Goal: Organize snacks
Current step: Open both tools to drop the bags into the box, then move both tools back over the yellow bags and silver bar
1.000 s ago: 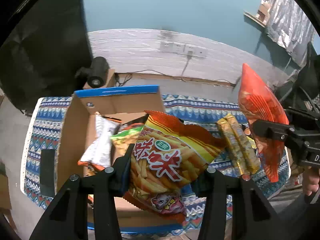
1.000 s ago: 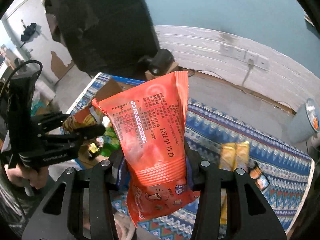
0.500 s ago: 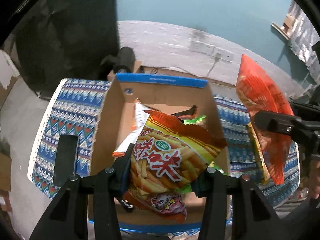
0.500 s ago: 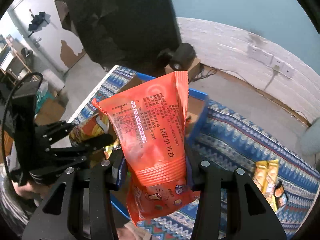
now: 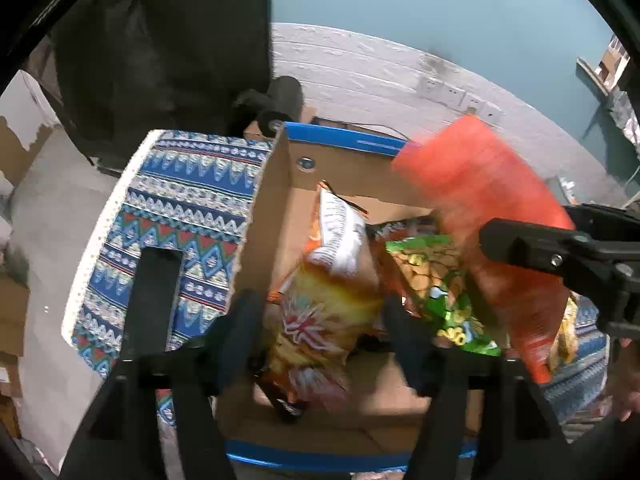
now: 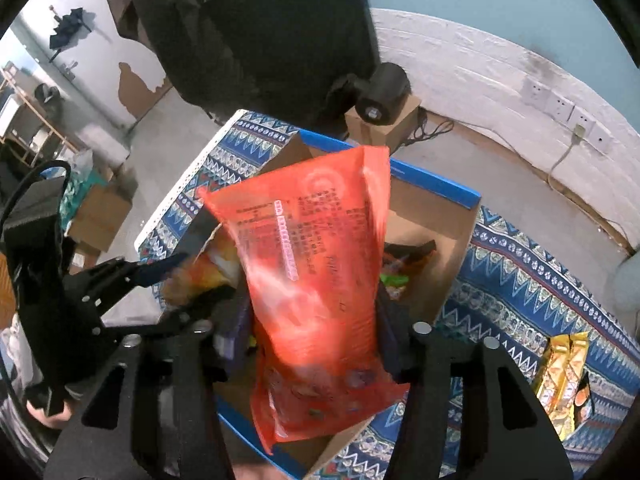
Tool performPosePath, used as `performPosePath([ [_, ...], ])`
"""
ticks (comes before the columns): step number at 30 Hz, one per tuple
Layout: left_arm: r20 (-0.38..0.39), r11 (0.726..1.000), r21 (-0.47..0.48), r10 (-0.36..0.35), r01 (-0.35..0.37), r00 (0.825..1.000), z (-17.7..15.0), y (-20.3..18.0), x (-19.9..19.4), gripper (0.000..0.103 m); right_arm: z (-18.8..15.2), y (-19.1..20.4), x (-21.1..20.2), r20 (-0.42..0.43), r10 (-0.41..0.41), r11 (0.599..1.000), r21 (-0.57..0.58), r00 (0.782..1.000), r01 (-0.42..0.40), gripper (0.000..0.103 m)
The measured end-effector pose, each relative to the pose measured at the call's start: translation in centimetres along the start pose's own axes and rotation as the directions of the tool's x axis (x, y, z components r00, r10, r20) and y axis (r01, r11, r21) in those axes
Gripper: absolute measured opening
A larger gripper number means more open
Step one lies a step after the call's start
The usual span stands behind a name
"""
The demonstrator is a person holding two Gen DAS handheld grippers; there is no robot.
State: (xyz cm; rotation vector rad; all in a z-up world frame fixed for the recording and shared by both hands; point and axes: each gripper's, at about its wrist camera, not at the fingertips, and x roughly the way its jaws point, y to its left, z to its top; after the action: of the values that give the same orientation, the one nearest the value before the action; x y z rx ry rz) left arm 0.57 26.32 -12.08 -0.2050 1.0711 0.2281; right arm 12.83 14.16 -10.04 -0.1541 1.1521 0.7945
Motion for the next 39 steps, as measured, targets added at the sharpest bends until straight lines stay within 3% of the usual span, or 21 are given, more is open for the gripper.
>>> performPosePath([
  [3,0.010,1.000,-0.002,0.017,-0.017,1.000,0.1,0.2,-0.3,0.077,0.0,-0.2,-0.3,0.011,0.009,1.000,0.001,1.000,-0.009,0.069],
  [9,-0.001,1.000,-0.019,-0.020,0.020,1.000,0.4,-0.3,-0.6,0.077,-0.6,-1.1,-1.2,0.014,-0.012,1.000,0.013,1.000,0.012,0.070],
  [16,0.005,1.000,0.011,-0.029,0.029,1.000,0.5,-2.2,-1.1,0.077,-1.8,-3.2,-3.1,0.034,-0.088,0.996,0.033,0.996,0.087,0.070],
  [29,-0.029,0.990,0.122,-0.074,0.077,0.997,0.6,-9.6,-1.3,0.077,-5.7,-7.9,-7.8,0.046,-0.192,0.979,0.086,0.980,0.187,0.070],
  [39,-0.046,0.968,0.239,-0.071,0.080,0.996,-0.2,-16.5,-1.4,0.077,-9.5,-12.2,-11.4,0.052,-0.246,0.958,0.162,0.968,0.235,0.070],
])
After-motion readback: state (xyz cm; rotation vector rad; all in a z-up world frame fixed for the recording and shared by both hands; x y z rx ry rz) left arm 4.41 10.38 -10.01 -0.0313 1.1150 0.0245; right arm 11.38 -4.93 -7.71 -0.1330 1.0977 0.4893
